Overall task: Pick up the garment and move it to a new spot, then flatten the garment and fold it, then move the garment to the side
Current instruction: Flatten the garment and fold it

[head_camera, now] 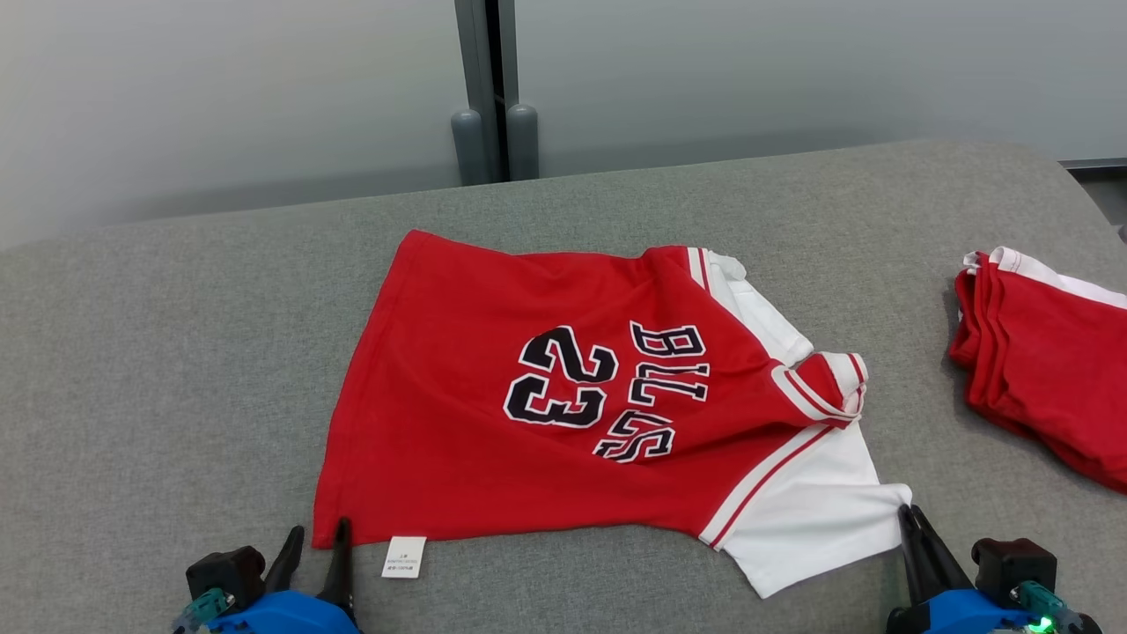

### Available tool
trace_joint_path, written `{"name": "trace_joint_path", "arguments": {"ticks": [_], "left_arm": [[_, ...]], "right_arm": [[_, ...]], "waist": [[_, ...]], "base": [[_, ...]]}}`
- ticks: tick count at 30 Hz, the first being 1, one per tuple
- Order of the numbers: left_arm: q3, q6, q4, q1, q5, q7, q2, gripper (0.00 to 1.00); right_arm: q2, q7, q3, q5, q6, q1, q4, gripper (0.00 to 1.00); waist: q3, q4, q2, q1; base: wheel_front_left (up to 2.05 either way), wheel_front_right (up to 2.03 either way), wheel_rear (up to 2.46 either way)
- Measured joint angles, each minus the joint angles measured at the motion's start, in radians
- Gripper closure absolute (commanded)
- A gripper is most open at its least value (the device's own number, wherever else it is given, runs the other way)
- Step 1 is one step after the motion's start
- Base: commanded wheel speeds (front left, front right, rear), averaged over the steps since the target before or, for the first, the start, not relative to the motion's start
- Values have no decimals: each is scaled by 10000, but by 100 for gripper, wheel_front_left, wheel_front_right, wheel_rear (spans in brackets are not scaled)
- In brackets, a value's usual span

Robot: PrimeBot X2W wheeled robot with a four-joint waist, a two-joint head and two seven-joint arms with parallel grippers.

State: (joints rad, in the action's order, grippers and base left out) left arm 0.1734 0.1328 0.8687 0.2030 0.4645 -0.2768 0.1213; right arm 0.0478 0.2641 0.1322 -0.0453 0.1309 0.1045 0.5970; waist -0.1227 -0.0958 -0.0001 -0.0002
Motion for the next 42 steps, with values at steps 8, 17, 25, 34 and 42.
{"name": "trace_joint_path", "arguments": {"ticks": [8, 17, 25, 34, 42], "left_arm": [[1308, -17, 242, 255, 911, -38, 288, 100], [1674, -31, -2165, 198, 1503, 128, 790, 100], [796, -31, -4859, 1002, 1028, 136, 1220, 100], [-6, -31, -6913, 3054, 1101, 178, 2307, 100], [-466, -274, -8101, 4922, 1340, 1620, 3185, 100]], "right_arm": [[4, -2, 81, -412, 0, 103, -272, 100], [0, -2, -537, -1985, -2, 502, -2121, 100], [-2, -2, -299, -2775, -2, 1802, -4067, 100], [104, -167, -23, -2894, -2, 4277, -6050, 100], [222, -1766, 462, -2675, -2, 6691, -7131, 100]], "waist": [[6, 35, 0, 2], [452, 411, 2, 3], [1133, 716, 1, 2], [1487, 933, 2, 2], [808, 998, 1, 1]], "base": [[0, 0, 0], [0, 0, 0], [0, 0, 0], [0, 0, 0], [0, 0, 0]]}}
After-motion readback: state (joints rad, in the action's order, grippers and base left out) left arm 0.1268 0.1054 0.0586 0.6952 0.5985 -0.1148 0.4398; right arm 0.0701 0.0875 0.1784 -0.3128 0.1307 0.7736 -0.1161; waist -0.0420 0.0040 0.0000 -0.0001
